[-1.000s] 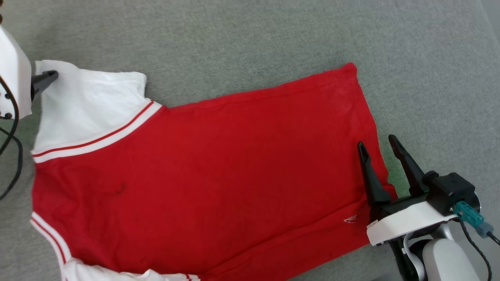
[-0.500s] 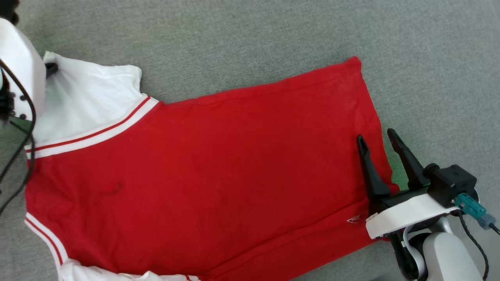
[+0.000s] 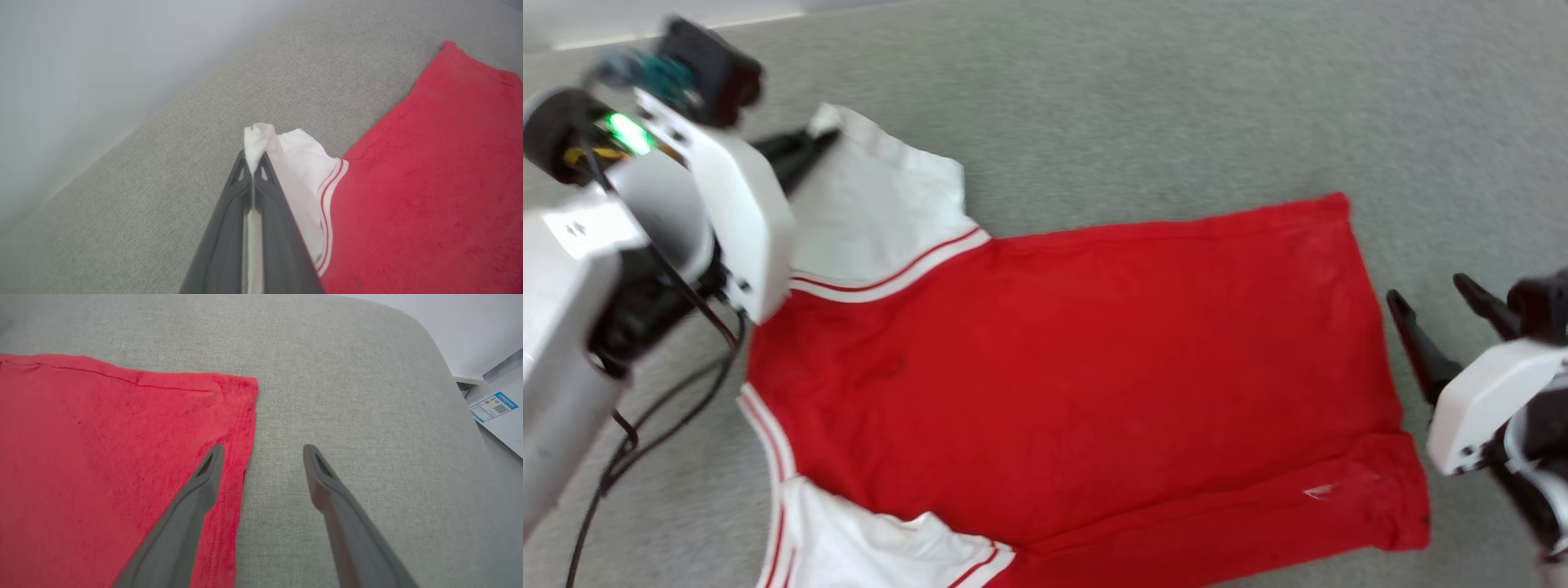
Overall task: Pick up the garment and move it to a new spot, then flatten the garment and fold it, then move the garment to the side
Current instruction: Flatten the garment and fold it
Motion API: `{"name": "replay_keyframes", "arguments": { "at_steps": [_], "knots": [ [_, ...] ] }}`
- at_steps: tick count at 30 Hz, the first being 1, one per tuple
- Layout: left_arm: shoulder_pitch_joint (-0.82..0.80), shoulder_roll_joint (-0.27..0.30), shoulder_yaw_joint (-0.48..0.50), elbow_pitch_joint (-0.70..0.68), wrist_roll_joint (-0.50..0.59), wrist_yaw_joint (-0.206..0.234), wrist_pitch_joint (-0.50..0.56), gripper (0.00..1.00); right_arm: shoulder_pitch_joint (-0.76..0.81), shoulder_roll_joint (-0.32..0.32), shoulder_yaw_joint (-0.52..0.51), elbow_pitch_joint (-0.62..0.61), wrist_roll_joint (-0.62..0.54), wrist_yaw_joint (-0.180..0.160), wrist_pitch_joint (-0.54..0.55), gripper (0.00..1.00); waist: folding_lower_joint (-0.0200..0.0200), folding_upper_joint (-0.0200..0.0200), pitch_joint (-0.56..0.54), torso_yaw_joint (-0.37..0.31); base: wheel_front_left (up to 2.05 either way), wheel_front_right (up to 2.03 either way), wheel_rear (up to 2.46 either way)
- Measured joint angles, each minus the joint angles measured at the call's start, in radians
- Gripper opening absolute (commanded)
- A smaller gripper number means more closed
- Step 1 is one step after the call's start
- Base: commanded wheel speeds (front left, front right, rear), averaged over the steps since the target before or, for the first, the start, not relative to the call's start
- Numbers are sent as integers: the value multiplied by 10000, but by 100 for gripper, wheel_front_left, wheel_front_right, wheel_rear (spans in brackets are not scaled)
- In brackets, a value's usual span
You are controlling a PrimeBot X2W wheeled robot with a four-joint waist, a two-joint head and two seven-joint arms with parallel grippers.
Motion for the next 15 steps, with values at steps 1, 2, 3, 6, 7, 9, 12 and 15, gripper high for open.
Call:
{"name": "replay_keyframes", "arguments": {
  "at_steps": [1, 2, 3, 6, 7, 9, 12, 15],
  "knots": [
    [123, 105, -353, -357, 48, 0, -297, 0, -259, -493, 15, -21, 102, 2, 1127, 100, 0, 0, -122, 272, 0, 0, 0],
    [133, 157, -485, -548, 88, 0, -445, 0, -379, -706, 10, -19, 222, 0, 1691, 100, 0, 0, -175, 412, 0, 0, 0],
    [137, 213, -573, -706, 88, 0, -581, 0, -510, -871, 23, -2, 359, 0, 2209, 100, -1, 0, -218, 547, 0, 0, 0],
    [207, 328, -773, -1244, 90, 0, -915, 0, -891, -1212, -6, 140, 918, 0, 3703, 100, 0, 0, -290, 945, 0, 0, 0],
    [255, 360, -811, -1392, 92, 0, -1007, 0, -1036, -1354, -12, 176, 1020, 2, 4025, 100, 0, 0, -291, 1070, 0, 0, 0],
    [312, 389, -886, -1685, 134, 0, -1139, 0, -1430, -1622, -63, 341, 1149, 0, 4642, 100, 0, 0, -260, 1321, 0, 0, 0],
    [477, 464, -941, -2065, 217, 0, -1304, 0, -1829, -1889, 31, 665, 1162, 0, 5451, 100, 0, 0, -166, 1670, 0, 0, 0],
    [519, 412, -1016, -2481, 453, 48, -1507, 0, -2413, -2219, 67, 1058, 1095, 0, 6105, 100, 0, 0, 69, 2096, 0, 0, 0]
  ]
}}
